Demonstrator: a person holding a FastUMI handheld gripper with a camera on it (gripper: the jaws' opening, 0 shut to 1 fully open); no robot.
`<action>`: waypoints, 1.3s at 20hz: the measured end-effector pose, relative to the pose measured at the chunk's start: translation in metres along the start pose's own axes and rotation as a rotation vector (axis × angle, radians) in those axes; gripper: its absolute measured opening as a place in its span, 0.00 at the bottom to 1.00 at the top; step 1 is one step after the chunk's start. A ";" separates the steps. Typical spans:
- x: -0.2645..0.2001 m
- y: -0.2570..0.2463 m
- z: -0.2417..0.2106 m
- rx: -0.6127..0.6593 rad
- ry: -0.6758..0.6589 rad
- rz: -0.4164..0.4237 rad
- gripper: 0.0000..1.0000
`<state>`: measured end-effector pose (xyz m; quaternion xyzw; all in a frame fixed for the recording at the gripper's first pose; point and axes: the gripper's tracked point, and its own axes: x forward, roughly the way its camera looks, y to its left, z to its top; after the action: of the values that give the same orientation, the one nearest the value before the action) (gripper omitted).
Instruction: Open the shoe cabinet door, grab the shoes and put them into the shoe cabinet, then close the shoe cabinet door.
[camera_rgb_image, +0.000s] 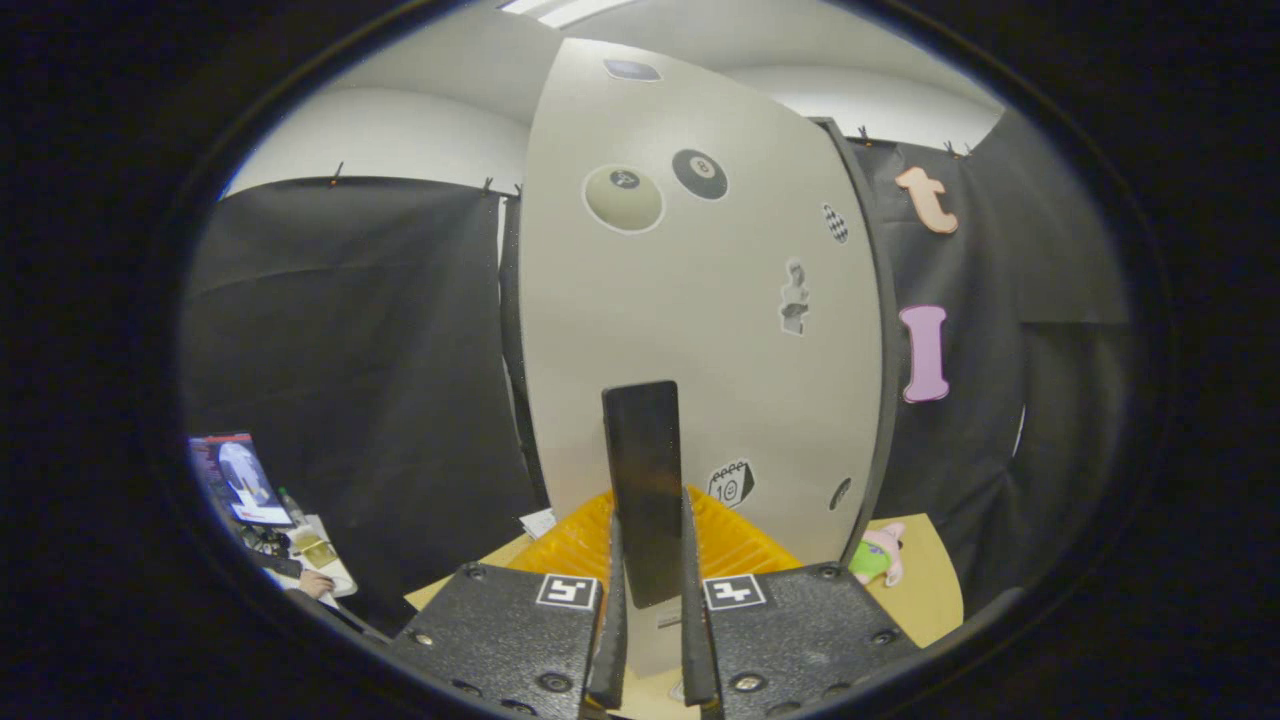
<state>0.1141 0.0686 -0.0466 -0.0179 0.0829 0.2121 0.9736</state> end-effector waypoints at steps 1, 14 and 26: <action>-0.006 -0.003 0.000 -0.001 -0.001 -0.005 0.24; -0.055 -0.088 0.004 -0.004 -0.078 -0.273 0.10; -0.079 -0.133 0.003 0.112 -0.081 -0.275 0.08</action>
<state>0.0987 -0.0848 -0.0303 0.0340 0.0519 0.0725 0.9954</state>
